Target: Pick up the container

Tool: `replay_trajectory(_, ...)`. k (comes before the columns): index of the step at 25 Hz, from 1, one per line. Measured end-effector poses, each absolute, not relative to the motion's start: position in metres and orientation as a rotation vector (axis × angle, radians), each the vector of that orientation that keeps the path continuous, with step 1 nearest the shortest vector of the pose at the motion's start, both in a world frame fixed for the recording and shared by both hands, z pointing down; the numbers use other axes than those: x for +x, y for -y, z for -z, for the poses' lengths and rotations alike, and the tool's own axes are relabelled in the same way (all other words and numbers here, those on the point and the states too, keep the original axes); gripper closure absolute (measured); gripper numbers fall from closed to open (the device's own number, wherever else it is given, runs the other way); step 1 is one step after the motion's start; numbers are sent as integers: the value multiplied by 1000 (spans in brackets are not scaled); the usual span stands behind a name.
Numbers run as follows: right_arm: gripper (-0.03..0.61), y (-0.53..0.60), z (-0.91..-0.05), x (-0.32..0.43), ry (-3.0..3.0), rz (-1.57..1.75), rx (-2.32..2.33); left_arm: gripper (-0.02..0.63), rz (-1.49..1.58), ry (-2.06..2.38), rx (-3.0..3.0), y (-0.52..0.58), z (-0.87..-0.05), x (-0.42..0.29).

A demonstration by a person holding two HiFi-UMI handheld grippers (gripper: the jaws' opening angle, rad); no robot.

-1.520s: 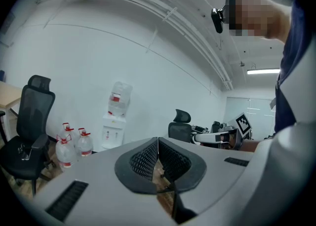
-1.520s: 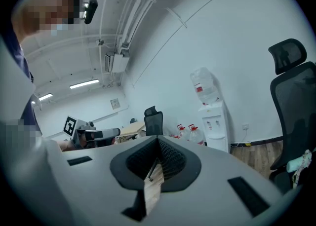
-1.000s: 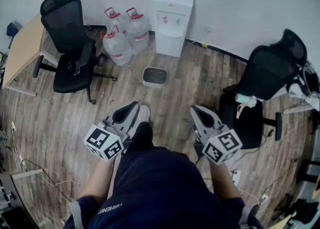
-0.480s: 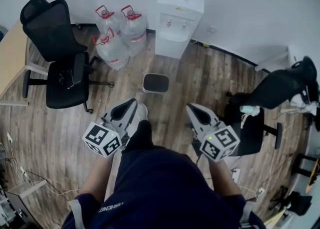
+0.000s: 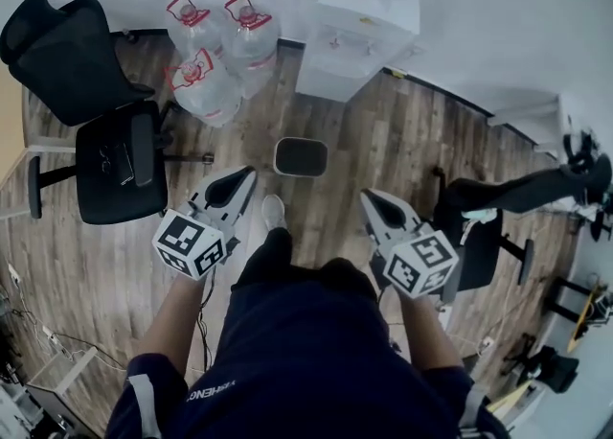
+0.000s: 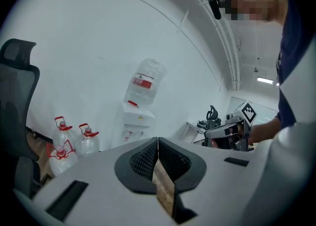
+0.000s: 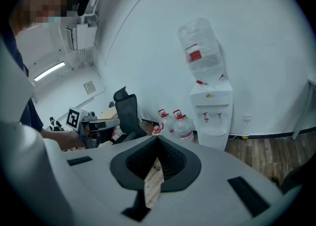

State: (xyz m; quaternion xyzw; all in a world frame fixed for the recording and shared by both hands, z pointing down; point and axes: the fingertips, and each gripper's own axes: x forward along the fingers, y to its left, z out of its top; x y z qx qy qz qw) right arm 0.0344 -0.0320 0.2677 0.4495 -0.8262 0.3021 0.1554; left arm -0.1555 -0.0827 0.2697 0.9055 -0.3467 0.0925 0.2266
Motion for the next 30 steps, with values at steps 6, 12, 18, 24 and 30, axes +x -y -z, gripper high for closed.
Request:
replay_trajectory(6,563,68,-293,36,2297,-915,1288,588,-318,928,2461,125,-301,-163)
replay_trajectory(12,563,103,-323,49,2260,-987,1273,588,-391,901,2413,147,-328,-152)
replay_trajectory(18,563,132,-390,61,2203,-1046,1139,588,-495,899,2357,170,-386,-122)
replay_trajectory(24,561,156,-496,77,2064,-1118,1098,588,-626,874,2287,198,-486,-103)
replay_trajectory(30,561,165,-636,102,1903,-1243,1122,588,-803,822,2244,220,-623,-92)
